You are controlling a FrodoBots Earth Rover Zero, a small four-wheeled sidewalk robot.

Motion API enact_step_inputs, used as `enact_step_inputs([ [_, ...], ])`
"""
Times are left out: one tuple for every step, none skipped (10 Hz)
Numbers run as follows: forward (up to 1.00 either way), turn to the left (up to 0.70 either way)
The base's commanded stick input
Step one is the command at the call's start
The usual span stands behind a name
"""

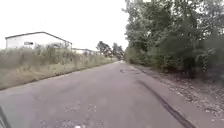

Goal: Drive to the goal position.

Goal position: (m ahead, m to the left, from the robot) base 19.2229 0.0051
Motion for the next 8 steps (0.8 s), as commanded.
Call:
enact_step_inputs([
  [1.00, -0.11],
  [1.00, -0.11],
  [1.00, -0.11],
  [1.00, -0.11],
  [1.00, -0.10],
  [1.00, -0.04],
  [1.00, -0.03],
  [1.00, -0.01],
])
